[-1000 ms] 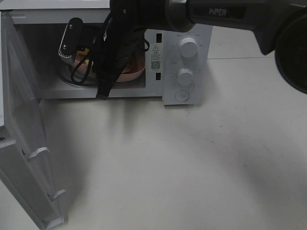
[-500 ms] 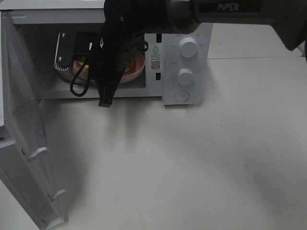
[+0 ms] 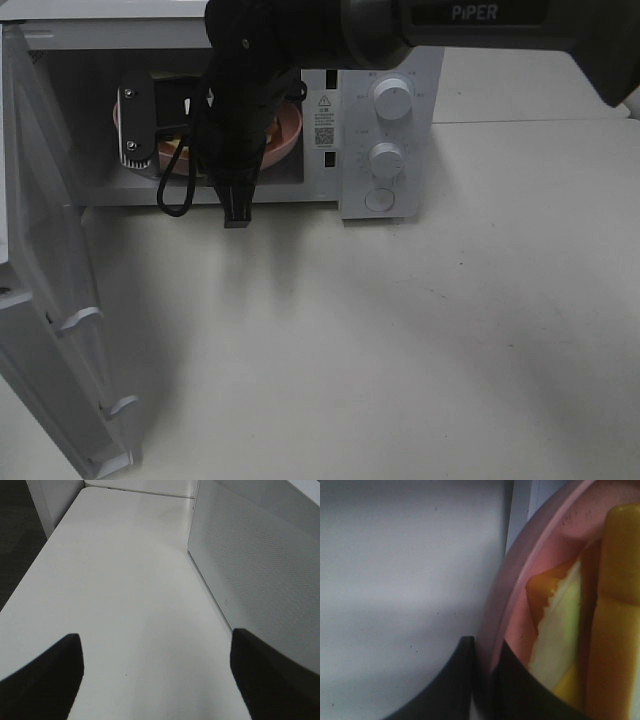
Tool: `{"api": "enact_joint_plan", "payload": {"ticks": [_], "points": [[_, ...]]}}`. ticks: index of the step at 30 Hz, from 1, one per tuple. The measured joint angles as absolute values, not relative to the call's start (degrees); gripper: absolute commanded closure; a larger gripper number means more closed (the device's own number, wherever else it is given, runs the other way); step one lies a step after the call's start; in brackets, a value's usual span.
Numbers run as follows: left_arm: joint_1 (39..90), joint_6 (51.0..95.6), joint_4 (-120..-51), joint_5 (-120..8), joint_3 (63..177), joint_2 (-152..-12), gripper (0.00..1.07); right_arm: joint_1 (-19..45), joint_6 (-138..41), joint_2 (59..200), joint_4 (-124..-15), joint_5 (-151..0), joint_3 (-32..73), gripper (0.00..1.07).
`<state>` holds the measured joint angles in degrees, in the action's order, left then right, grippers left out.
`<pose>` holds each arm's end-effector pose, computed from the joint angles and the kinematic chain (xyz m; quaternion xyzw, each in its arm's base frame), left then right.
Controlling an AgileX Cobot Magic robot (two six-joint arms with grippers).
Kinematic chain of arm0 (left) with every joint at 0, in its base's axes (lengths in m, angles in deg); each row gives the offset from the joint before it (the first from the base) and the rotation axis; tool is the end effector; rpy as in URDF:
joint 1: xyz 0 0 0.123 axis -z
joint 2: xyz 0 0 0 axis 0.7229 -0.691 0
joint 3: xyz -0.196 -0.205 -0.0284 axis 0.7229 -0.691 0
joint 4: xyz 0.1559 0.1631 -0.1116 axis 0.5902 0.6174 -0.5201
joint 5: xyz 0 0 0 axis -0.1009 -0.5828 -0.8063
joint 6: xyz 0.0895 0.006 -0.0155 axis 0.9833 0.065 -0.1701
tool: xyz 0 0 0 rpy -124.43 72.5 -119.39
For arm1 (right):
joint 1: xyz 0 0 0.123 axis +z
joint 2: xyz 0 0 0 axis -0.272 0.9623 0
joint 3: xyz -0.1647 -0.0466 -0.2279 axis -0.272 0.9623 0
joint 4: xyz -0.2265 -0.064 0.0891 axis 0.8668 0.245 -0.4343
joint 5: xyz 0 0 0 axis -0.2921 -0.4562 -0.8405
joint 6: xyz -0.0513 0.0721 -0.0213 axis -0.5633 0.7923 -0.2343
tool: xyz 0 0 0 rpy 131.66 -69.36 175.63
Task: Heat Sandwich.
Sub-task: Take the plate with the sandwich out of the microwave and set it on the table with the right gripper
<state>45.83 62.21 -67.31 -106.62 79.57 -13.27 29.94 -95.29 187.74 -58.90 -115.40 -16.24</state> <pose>-0.0086 0.0048 0.2812 -0.0592 0.8493 -0.0013 0.5246 0.3560 0.3516 0.1998 -0.7420 0.5901 -0.0859 0.3063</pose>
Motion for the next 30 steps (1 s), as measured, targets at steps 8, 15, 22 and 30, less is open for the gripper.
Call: {"api": "enact_joint_plan", "payload": {"ticks": [8,15,22,30], "points": [[45.8,62.2,-67.3,-106.6,79.6,-13.3,0.30,30.5,-96.0,186.9,-57.1,-117.2,-16.2,1.07],[45.8,62.2,-67.3,-106.6,79.6,-13.3,0.30,31.0,-97.6,185.4,-55.2,-118.5,-13.8,1.07],[45.8,62.2,-67.3,-106.6,79.6,-13.3,0.30,31.8,-98.9,179.4,-54.5,-114.3,-3.1,1.07],[45.8,62.2,-67.3,-106.6,79.6,-13.3,0.30,32.6,-98.9,173.2,-54.5,-112.3,6.3,1.07]]}}
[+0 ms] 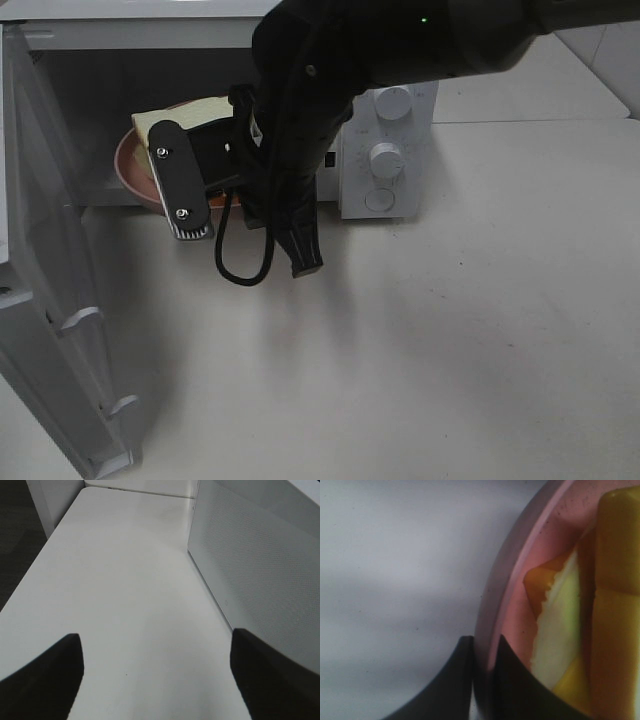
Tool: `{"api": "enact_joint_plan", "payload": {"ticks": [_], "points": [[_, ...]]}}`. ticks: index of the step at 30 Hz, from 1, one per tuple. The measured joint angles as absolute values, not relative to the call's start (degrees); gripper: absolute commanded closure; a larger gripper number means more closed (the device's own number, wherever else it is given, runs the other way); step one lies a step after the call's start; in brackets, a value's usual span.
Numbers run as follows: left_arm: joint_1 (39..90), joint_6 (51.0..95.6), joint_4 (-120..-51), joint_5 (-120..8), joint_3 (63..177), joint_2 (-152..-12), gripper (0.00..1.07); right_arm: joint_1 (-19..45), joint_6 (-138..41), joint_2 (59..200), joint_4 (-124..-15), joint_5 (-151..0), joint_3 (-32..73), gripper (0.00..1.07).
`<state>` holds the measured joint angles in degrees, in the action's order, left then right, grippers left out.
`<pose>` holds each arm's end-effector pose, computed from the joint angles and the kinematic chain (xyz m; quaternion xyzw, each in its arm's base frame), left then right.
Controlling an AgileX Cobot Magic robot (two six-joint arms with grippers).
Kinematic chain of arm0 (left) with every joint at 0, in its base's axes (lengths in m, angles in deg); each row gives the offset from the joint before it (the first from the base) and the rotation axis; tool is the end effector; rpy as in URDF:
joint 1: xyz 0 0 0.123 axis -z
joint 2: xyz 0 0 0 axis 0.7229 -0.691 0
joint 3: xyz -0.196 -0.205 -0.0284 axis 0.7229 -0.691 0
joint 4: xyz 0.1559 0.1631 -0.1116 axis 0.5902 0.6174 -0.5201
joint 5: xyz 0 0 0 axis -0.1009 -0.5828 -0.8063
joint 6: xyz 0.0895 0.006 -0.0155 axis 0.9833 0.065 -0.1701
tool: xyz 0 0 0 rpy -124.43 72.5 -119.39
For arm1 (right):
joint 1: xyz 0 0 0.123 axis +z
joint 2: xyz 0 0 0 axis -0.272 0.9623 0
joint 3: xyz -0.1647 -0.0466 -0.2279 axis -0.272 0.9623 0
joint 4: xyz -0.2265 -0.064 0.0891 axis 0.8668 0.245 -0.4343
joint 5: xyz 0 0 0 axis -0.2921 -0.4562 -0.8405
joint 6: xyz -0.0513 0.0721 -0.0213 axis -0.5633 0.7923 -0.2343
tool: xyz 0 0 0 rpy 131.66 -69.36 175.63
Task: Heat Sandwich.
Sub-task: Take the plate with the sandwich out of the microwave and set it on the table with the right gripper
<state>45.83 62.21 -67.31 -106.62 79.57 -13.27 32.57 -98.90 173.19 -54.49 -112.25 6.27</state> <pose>-0.0086 0.0048 0.2812 -0.0592 0.8493 -0.0013 0.5246 0.2933 0.3110 0.2065 -0.7992 0.5291 -0.1099 0.2632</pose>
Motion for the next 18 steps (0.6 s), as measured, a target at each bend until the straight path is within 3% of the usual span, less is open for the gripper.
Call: {"api": "enact_joint_plan", "payload": {"ticks": [18], "points": [[45.8,62.2,-67.3,-106.6,79.6,-13.3,0.30,32.5,-97.5,157.6,-54.5,-108.5,26.3,1.07]]}}
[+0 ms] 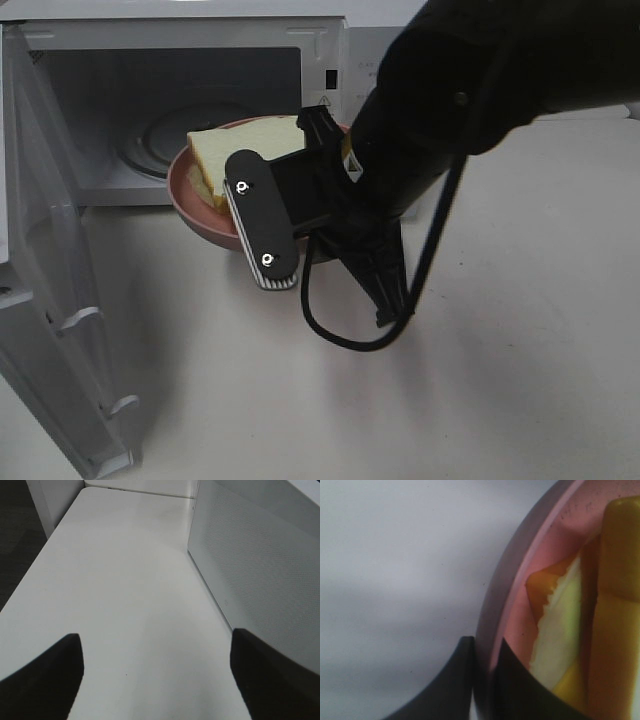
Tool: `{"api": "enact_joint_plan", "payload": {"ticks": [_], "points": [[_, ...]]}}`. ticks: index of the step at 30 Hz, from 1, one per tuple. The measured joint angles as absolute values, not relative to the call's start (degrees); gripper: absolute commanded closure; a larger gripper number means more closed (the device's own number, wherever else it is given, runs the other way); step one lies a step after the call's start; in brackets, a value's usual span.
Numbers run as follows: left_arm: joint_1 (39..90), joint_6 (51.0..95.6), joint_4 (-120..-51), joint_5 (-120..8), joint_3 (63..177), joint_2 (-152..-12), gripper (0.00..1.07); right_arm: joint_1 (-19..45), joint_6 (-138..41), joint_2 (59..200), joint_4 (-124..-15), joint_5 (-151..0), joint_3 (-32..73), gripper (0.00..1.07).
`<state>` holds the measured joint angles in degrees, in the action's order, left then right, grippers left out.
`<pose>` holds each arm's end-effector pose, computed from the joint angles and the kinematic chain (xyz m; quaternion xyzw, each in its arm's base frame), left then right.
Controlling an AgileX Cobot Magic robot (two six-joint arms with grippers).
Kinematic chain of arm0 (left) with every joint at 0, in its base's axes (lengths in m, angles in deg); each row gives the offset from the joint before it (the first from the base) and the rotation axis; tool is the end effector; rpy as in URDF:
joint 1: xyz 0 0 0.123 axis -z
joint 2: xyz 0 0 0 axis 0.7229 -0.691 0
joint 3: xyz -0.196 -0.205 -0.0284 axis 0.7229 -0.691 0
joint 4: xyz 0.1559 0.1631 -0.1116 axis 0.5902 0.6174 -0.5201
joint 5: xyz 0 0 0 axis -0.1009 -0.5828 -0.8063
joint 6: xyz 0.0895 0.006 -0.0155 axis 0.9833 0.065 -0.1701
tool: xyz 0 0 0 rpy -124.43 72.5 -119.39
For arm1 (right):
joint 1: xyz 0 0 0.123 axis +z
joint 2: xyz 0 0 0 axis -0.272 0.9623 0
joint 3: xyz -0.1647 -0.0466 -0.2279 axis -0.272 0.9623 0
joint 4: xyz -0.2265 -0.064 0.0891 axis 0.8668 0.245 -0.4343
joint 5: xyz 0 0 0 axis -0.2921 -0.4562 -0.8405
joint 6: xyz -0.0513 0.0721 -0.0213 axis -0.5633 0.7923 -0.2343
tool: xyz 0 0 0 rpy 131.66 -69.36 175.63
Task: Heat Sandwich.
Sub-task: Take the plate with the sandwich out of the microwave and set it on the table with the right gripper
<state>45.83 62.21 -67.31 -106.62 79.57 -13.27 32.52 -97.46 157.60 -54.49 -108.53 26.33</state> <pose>-0.0086 0.0048 0.2812 -0.0592 0.8493 -0.0013 0.5246 0.2394 0.2518 0.2169 -0.7977 0.5355 -0.1003 0.2585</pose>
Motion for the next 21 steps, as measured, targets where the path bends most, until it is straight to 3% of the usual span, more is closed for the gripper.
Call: {"api": "enact_joint_plan", "payload": {"ticks": [14,21], "points": [[45.8,62.2,-67.3,-106.6,79.6,-13.3,0.30,31.9,-96.0,140.9,-50.8,-103.1,46.6,1.07],[45.8,62.2,-67.3,-106.6,79.6,-13.3,0.30,31.9,-95.0,134.8,-50.5,-104.6,51.8,1.07]]}}
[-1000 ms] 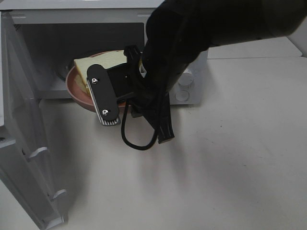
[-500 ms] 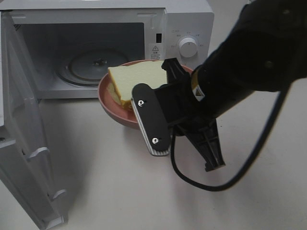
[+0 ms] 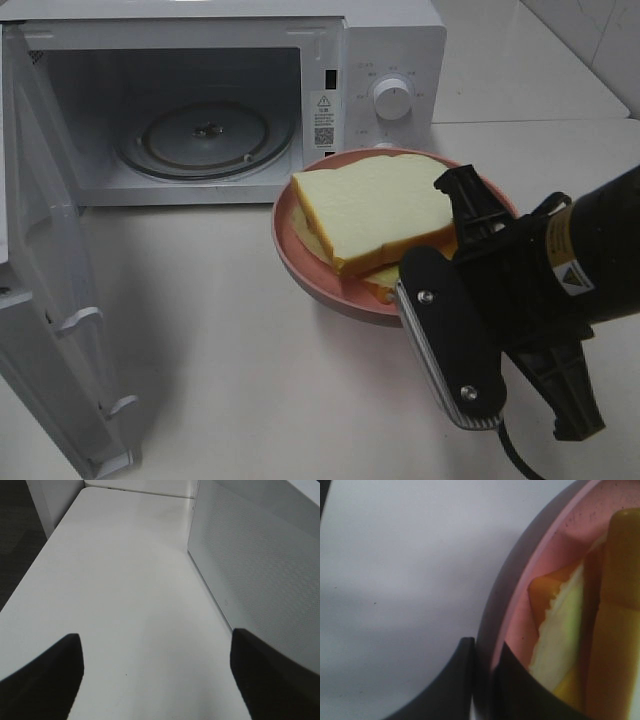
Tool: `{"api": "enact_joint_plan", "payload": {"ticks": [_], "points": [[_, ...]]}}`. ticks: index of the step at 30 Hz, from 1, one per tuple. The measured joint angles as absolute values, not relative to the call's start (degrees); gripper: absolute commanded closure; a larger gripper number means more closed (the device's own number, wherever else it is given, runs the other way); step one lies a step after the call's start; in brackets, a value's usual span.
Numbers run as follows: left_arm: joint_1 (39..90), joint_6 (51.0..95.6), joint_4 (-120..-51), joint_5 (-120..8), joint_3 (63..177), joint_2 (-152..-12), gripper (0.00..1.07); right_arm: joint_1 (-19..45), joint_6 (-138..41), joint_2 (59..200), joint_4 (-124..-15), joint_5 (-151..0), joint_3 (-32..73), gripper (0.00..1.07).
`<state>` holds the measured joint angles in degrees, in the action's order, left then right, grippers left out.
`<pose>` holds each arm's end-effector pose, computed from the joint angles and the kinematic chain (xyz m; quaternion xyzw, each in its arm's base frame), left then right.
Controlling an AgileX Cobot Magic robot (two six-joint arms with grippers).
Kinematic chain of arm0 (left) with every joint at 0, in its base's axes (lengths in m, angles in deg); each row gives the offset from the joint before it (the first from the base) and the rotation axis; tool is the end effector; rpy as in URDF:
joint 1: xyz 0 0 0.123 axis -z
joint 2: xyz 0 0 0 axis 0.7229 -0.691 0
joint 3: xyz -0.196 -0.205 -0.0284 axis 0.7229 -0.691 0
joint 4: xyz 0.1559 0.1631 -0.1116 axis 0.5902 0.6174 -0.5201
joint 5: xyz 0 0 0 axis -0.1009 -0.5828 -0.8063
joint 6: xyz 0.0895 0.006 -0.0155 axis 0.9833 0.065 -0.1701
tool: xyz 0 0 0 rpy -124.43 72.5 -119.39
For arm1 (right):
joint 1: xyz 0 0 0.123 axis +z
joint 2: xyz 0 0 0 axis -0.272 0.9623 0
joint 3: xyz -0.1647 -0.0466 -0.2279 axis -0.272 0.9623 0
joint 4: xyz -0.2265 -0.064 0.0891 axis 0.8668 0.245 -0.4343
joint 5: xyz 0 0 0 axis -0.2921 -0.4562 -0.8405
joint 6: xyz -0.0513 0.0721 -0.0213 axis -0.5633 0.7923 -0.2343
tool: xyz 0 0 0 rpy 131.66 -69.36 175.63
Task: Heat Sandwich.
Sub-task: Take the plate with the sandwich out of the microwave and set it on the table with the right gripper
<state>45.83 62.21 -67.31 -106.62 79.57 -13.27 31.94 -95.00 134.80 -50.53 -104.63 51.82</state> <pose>-0.0086 0.0048 0.2812 -0.0592 0.8493 -0.0013 0.5246 0.1650 0.1629 0.2138 -0.7974 0.5284 -0.1138 0.2684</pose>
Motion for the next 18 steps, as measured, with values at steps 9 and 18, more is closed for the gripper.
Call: {"api": "enact_joint_plan", "payload": {"ticks": [9,18], "points": [[45.8,62.2,-67.3,-106.6,79.6,-13.3,0.30,31.8,-89.2,132.3,-50.1,-109.7,53.5,1.07],[45.8,62.2,-67.3,-106.6,79.6,-13.3,0.30,28.0,-77.1,132.3,-47.8,-112.4,53.5,1.07]]}}
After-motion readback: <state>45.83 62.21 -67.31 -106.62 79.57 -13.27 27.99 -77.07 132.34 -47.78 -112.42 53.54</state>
